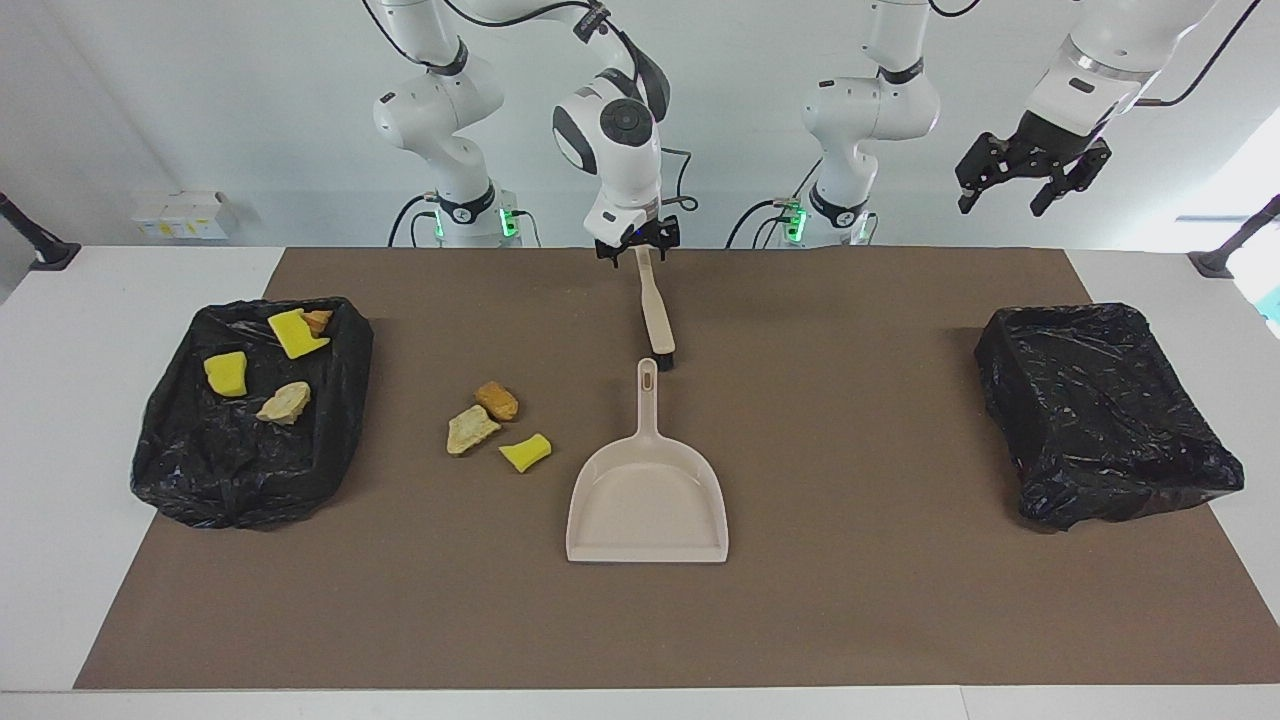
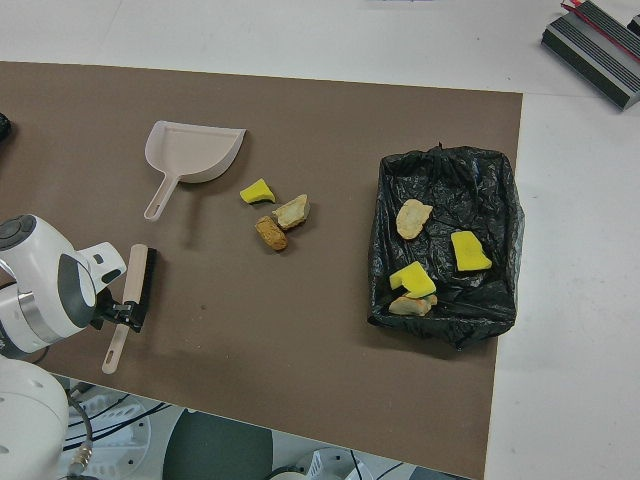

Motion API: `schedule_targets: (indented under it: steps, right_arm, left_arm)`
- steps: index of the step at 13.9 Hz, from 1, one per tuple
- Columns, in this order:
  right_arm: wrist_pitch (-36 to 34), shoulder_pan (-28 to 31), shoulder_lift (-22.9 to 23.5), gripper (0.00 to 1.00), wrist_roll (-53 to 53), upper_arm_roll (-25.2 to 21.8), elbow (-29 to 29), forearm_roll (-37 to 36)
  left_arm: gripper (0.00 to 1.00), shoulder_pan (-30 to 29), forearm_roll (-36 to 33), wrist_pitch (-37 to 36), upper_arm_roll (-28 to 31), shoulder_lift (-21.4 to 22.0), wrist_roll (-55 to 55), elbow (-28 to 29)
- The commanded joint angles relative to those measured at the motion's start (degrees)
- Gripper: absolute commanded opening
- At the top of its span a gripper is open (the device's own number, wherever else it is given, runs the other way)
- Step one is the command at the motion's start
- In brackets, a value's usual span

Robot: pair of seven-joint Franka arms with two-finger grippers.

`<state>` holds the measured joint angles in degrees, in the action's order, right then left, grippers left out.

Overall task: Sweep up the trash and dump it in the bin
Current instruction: 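Release the dustpan handle and withdraw the right gripper, then grasp the dustpan with the left gripper while the right gripper grasps the brush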

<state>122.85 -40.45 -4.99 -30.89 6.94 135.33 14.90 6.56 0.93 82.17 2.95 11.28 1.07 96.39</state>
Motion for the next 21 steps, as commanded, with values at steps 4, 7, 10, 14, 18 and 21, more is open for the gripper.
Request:
schedule_targets:
  steps: [4, 7, 10, 14, 18, 21]
  right_arm:
    - [2.1, -1.0, 1.8, 0.65, 1.4, -0.3, 1.1, 1.8]
    - [1.8, -1.0, 1.8, 0.44, 1.4, -0.3, 1.1, 1.8]
    - [0.9, -1.0, 1.8, 0.0, 0.5, -0.3, 0.7, 1.9]
    - [-6.1, -0.1, -0.4, 0.0, 1.1, -0.8, -1.1, 2.2]
    - [-15.5, 6.6, -6.9, 0.0, 3.6, -1.1, -1.6, 2.2]
    - [-22.0, 12.3, -7.6, 0.0, 2.5, -1.1, -4.9, 1.9]
  left_arm:
    - [1.0, 1.0, -1.1, 5.8, -0.4, -1.6, 0.2, -0.9]
    - [1.0, 1.1, -0.8, 8.6, -0.8, -6.8, 0.2, -4.4]
    - [1.0, 2.3, -0.8, 10.6, -2.8, -13.5, 0.2, -10.5]
    - [1.0, 4.2, -0.6, 16.4, -6.6, -18.4, -0.7, -11.4]
    - [1.0, 8.9, -0.6, 19.0, -7.1, -25.4, -5.8, -16.0]
    - [1.0, 14.7, -0.7, 22.6, -7.3, -31.7, -14.2, -18.8]
